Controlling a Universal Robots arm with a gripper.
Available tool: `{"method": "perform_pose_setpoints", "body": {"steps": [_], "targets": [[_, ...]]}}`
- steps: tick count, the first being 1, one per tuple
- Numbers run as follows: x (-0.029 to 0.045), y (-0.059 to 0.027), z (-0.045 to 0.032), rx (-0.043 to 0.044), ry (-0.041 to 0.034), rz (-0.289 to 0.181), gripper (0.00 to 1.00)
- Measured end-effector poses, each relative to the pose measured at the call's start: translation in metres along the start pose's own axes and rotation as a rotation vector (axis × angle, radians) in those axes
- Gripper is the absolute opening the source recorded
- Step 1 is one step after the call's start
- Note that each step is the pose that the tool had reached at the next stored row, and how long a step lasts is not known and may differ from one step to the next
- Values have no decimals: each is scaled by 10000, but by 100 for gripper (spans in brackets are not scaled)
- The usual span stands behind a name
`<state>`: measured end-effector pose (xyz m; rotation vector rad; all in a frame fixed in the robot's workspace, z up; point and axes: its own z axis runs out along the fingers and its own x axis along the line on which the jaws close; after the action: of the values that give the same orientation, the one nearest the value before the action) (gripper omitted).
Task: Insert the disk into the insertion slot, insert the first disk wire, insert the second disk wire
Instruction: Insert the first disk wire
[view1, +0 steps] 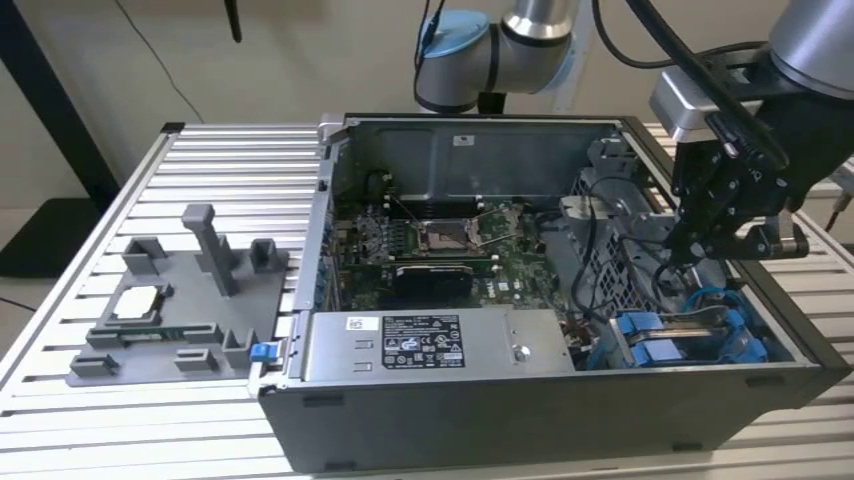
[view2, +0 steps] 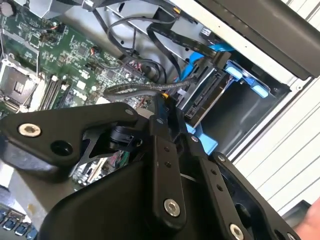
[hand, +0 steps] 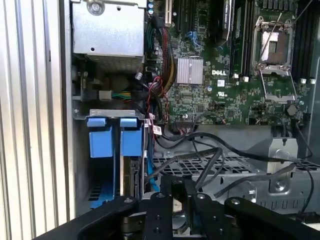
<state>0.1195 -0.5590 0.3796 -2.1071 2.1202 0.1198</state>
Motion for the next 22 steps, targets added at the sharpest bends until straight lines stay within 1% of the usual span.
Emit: {"method": "perform_pose_setpoints", "body": {"steps": [8, 9, 10, 11, 16, 17, 21, 22], "targets": [[7, 0, -1, 0, -1, 0, 0], [9, -1, 0, -1, 3, 0, 0], [12, -2, -1, -2, 35, -1, 0], [14, -4, -2, -4, 101, -4, 0], [34, -24, -2, -45, 538, -20, 0], [41, -33, -1, -60, 722, -26, 0], [45, -49, 3, -71, 1122, -43, 0], [45, -53, 6, -71, 1211, -47, 0]]}}
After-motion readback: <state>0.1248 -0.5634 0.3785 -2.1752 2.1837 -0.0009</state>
